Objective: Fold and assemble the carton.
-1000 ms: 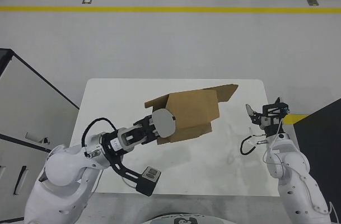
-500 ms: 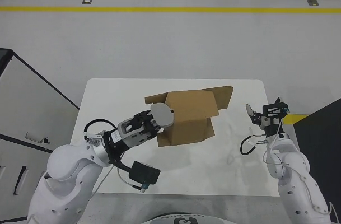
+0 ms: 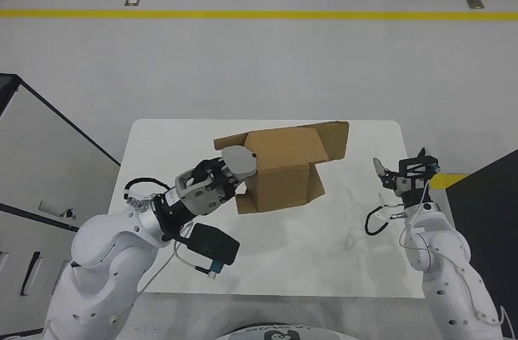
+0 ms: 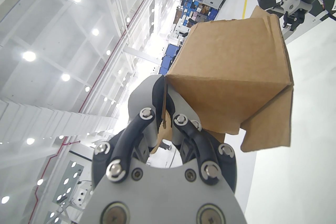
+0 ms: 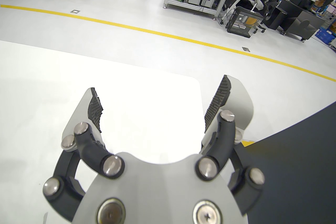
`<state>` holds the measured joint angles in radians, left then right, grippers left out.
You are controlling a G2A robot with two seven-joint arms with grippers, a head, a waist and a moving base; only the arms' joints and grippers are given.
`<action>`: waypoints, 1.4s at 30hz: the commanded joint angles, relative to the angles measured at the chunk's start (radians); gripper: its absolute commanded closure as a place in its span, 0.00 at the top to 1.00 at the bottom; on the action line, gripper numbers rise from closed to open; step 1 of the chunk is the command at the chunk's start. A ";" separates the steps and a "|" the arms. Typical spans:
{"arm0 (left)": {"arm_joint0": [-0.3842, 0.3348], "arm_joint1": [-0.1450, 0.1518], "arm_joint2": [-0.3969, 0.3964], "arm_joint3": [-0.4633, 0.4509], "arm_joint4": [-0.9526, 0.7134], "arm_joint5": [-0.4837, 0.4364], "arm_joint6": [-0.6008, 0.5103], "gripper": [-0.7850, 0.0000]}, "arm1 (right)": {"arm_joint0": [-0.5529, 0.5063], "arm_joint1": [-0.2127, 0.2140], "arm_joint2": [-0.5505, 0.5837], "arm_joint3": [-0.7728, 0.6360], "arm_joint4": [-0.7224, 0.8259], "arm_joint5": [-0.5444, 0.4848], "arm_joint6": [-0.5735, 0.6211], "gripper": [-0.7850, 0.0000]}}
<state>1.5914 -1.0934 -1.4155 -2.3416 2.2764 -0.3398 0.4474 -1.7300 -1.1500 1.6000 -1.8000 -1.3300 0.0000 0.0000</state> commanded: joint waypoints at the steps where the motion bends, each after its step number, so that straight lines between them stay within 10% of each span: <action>1: -0.001 0.000 0.000 -0.001 0.003 0.000 0.002 0.00 | 0.000 0.000 0.000 0.000 0.000 0.000 0.000 1.00; 22: 0.001 -0.013 0.036 0.012 -0.198 -0.004 -0.149 0.00 | 0.001 0.000 -0.003 -0.002 0.003 -0.014 0.000 1.00; 33: 0.029 -0.009 0.059 0.043 -0.142 -0.073 -0.271 0.00 | 0.019 0.036 0.084 -0.024 0.020 -0.497 0.203 1.00; 42: 0.026 -0.010 0.066 0.053 -0.159 -0.076 -0.274 0.00 | 0.022 0.039 0.081 -0.023 0.060 -0.562 0.215 1.00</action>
<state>1.6190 -1.1024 -1.3529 -2.2954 2.1300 -0.4150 0.1752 -1.7101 -1.1122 1.6829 -1.8241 -1.2996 -0.5262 0.2102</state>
